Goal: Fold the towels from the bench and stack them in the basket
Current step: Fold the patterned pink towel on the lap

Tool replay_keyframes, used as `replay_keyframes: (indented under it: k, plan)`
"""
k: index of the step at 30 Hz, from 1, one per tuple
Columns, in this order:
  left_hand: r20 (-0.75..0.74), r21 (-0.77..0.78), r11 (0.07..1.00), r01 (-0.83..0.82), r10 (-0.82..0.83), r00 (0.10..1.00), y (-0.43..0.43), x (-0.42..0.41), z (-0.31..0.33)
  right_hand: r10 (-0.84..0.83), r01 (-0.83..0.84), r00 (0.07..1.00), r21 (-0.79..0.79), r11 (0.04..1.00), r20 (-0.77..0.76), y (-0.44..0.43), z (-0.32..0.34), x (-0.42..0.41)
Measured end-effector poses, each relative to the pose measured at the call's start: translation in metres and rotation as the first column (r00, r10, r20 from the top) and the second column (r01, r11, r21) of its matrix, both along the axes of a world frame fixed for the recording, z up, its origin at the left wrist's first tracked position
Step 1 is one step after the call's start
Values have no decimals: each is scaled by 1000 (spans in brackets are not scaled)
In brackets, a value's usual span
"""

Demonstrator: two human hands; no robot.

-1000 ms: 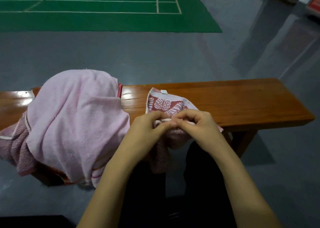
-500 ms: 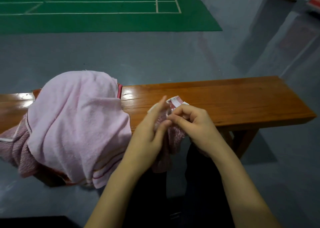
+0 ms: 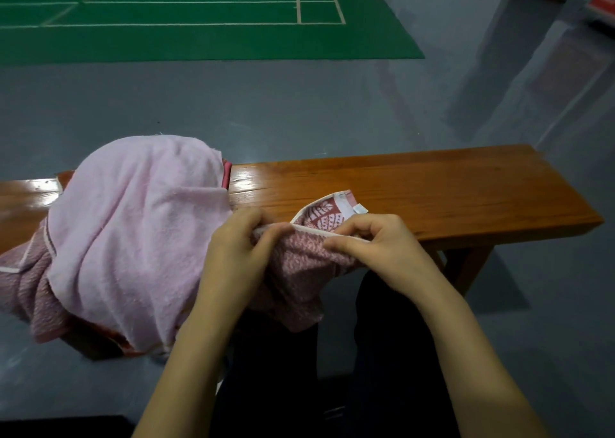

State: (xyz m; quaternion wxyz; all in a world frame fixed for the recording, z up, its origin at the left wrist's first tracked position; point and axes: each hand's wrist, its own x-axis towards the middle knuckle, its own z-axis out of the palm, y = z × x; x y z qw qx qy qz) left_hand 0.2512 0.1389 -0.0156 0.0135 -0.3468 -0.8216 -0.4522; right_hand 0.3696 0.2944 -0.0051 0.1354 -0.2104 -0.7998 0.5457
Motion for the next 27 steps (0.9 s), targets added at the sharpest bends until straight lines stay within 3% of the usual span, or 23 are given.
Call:
replay_keyframes:
  k: [3, 5, 8, 11, 19, 24, 27]
  plan:
    - [-18, -81, 989, -126, 125, 992, -1, -2, -6, 4, -5, 1000, 63, 998, 22, 2, 1, 0]
    - [26, -90, 989, -120, 123, 992, 0, -2, -7, 8, -8, 1000, 107, 994, 3, 0, 2, -1]
    - [229, 9, 981, 192, -189, 955, 6, 8, 1, 16, -8, 998, 137, 991, -56, -6, 6, -4]
    - [194, 12, 931, 366, -361, 912, 14, 23, 6, 44, -37, 997, 117, 992, -57, -13, 7, -6]
    - [153, 85, 991, 107, -119, 981, 11, 19, 5, 82, -89, 995, -120, 989, -59, -16, 6, 1]
    - [168, 115, 993, 26, -45, 985, 6, 13, 8, 109, -126, 990, 206, 970, 95, -14, -3, -1]
    - [167, 102, 995, 11, -28, 986, 4, 12, 5, 71, -79, 995, 106, 991, 77, -12, -11, -1]
